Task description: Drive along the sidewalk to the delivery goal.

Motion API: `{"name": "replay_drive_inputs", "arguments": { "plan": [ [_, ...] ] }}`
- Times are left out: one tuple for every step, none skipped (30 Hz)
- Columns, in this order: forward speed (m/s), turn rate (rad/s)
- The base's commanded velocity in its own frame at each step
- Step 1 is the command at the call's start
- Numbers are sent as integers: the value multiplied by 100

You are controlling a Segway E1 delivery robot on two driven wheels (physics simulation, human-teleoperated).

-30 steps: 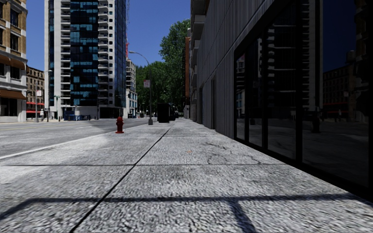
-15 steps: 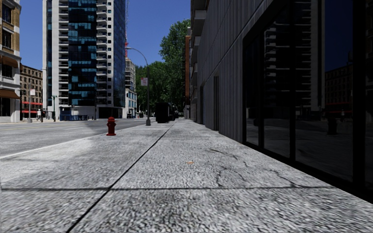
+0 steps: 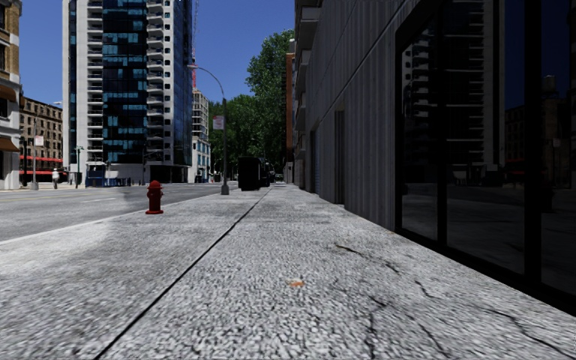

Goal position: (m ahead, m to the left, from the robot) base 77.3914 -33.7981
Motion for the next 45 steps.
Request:
{"name": "replay_drive_inputs", "arguments": {
  "plan": [
    [200,0],
    [200,0],
    [200,0],
    [200,0],
    [200,0],
    [200,0],
    [200,0],
    [200,0],
    [200,0],
    [200,0],
    [200,0],
    [200,0],
    [200,0],
    [200,0],
    [200,0],
    [200,0],
    [200,0],
    [200,0],
    [200,0],
    [200,0],
    [200,0],
    [200,0],
    [200,0],
    [200,0],
    [200,0],
    [200,0],
    [200,0],
    [200,0],
    [200,0],
    [200,0],
    [200,0],
    [200,0],
    [200,0],
    [200,0],
    [200,0],
    [200,0],
    [200,0],
    [200,0],
    [200,0],
    [200,0],
    [200,0],
    [200,0],
    [200,0],
    [200,0],
    [200,0]
  ]
}}
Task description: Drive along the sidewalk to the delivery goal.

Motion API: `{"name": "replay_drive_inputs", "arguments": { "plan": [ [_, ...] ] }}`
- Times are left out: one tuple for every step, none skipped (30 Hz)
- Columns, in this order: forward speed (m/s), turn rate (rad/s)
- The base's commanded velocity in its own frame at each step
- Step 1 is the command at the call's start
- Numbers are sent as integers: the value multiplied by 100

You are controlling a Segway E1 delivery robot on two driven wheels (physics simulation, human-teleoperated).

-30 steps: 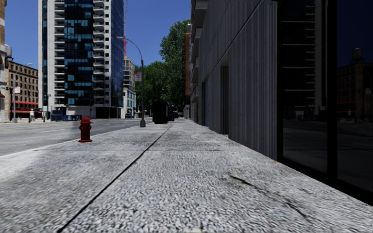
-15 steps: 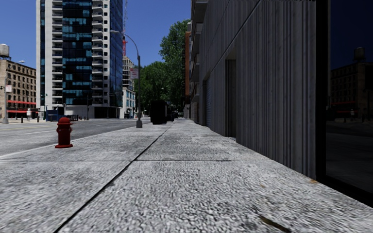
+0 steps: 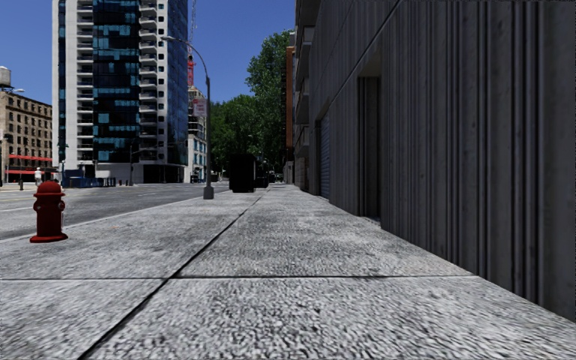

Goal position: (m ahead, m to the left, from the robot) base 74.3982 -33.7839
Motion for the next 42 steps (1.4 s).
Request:
{"name": "replay_drive_inputs", "arguments": {
  "plan": [
    [200,0],
    [200,0],
    [200,0],
    [200,0],
    [200,0],
    [200,0],
    [200,0],
    [200,0],
    [200,0],
    [200,0],
    [200,0],
    [200,0],
    [200,0],
    [200,0],
    [200,0],
    [200,0],
    [200,0],
    [200,0],
    [200,0],
    [200,0],
    [200,0],
    [200,0],
    [200,0],
    [200,0],
    [200,0],
    [200,0],
    [200,0],
    [200,0],
    [200,0],
    [200,0],
    [200,0],
    [200,0],
    [200,0],
    [200,0],
    [200,0],
    [200,0],
    [200,0],
    [200,0],
    [200,0],
    [200,0],
    [200,0],
    [200,0]
  ]
}}
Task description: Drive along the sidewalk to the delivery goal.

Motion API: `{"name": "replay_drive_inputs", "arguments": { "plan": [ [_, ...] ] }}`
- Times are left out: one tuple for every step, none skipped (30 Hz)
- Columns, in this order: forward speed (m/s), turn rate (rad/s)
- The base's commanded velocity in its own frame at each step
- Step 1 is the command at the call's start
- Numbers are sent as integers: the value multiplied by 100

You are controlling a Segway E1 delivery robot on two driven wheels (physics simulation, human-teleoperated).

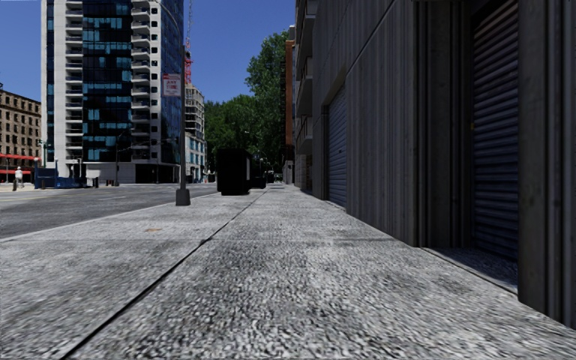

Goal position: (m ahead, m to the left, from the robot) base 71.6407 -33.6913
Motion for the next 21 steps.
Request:
{"name": "replay_drive_inputs", "arguments": {
  "plan": [
    [200,0],
    [200,0],
    [200,0],
    [200,0],
    [200,0],
    [200,0],
    [200,0],
    [200,0],
    [200,0],
    [200,0],
    [200,0],
    [200,0],
    [200,0],
    [200,0],
    [200,0],
    [200,0],
    [200,0],
    [200,0],
    [200,0],
    [200,0],
    [200,0]
  ]
}}
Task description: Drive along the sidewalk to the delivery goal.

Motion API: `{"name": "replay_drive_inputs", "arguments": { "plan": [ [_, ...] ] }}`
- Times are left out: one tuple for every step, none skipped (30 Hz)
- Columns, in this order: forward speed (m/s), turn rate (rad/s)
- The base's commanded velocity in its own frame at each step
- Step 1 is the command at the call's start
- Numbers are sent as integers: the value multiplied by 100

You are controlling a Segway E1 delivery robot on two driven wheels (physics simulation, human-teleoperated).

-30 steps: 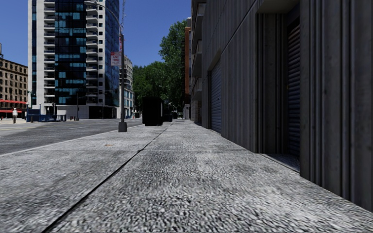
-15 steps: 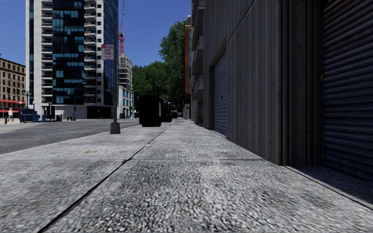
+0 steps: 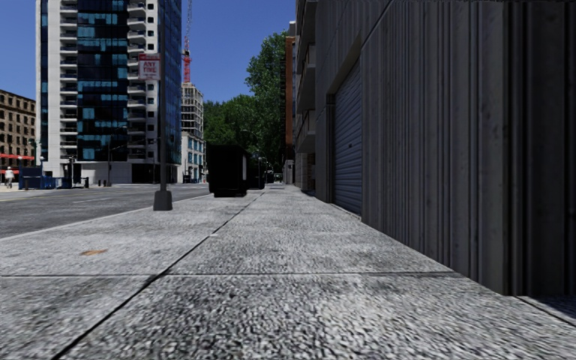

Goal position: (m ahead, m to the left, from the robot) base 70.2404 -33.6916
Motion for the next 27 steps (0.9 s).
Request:
{"name": "replay_drive_inputs", "arguments": {
  "plan": [
    [200,0],
    [200,0],
    [200,0],
    [200,0],
    [200,0],
    [200,0],
    [200,0],
    [200,0],
    [200,0],
    [200,0],
    [200,0],
    [200,0],
    [200,0],
    [200,0],
    [200,0],
    [200,0],
    [200,0],
    [200,0],
    [200,0],
    [200,0],
    [200,0],
    [200,0],
    [200,0],
    [200,0],
    [200,0],
    [200,0],
    [200,0]
  ]
}}
